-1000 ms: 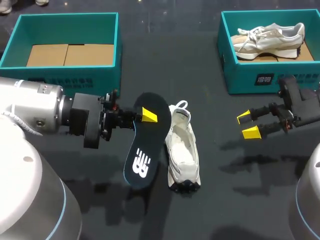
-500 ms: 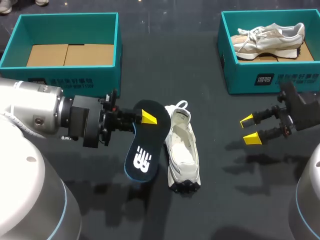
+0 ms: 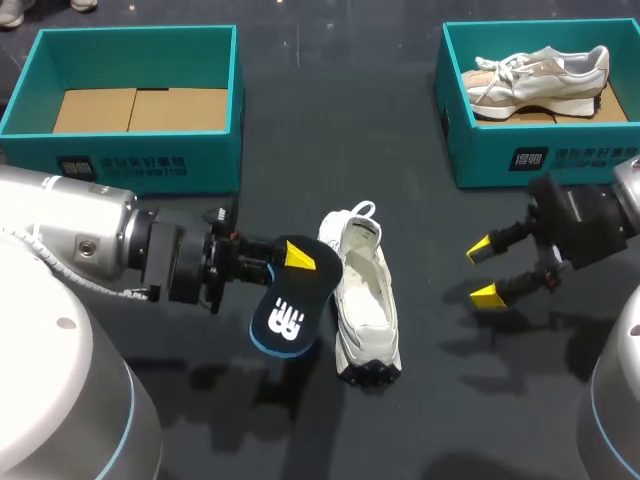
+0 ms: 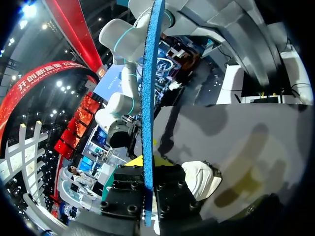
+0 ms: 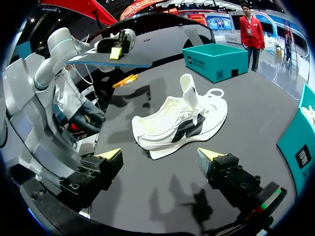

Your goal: Take the shoe out of the shoebox, open the shoe tongue, remove and reinsert the insole, then place the shoe into the shoebox

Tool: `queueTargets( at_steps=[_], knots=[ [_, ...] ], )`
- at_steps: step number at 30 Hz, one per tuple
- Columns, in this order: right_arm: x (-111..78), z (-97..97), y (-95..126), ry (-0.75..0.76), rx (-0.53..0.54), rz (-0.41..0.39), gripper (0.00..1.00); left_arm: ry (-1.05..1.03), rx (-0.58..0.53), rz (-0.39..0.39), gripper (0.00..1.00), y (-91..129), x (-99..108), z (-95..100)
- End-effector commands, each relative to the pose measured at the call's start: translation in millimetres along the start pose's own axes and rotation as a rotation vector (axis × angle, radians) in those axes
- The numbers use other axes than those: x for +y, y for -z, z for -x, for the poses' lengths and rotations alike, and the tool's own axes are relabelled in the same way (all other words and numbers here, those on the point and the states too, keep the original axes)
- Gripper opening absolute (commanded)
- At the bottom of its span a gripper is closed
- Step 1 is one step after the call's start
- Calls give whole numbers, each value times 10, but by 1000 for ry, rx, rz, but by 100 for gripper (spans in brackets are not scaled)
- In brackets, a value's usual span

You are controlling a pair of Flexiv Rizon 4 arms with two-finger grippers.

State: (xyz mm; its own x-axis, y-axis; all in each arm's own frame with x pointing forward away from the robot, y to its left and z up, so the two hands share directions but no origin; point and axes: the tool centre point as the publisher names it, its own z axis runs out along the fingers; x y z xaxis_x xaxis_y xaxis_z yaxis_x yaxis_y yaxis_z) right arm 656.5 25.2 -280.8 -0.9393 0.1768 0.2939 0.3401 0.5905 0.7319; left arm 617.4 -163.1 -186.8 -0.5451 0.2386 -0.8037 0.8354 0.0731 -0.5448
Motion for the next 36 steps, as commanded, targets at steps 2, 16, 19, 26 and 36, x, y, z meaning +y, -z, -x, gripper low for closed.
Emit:
queueTargets(
  at_steps=[2,16,19,26,36],
  knots=[
    [-71,-62,-42,24,-29,-1,100,33,3,5,0,-93,43,-87],
    [-132,-42,-72,35,-77,-17,100,83,16,49,0,-138,84,-142],
    [-102,-37,-116,60,-102,-72,100,83,16,49,0,-138,84,-142],
    [-111,15,-304,106,-189,-258,100,147,24,36,0,-183,109,-252],
    [-161,46,-393,174,-215,-270,100,212,-2,-22,0,-279,89,-291]
  ],
)
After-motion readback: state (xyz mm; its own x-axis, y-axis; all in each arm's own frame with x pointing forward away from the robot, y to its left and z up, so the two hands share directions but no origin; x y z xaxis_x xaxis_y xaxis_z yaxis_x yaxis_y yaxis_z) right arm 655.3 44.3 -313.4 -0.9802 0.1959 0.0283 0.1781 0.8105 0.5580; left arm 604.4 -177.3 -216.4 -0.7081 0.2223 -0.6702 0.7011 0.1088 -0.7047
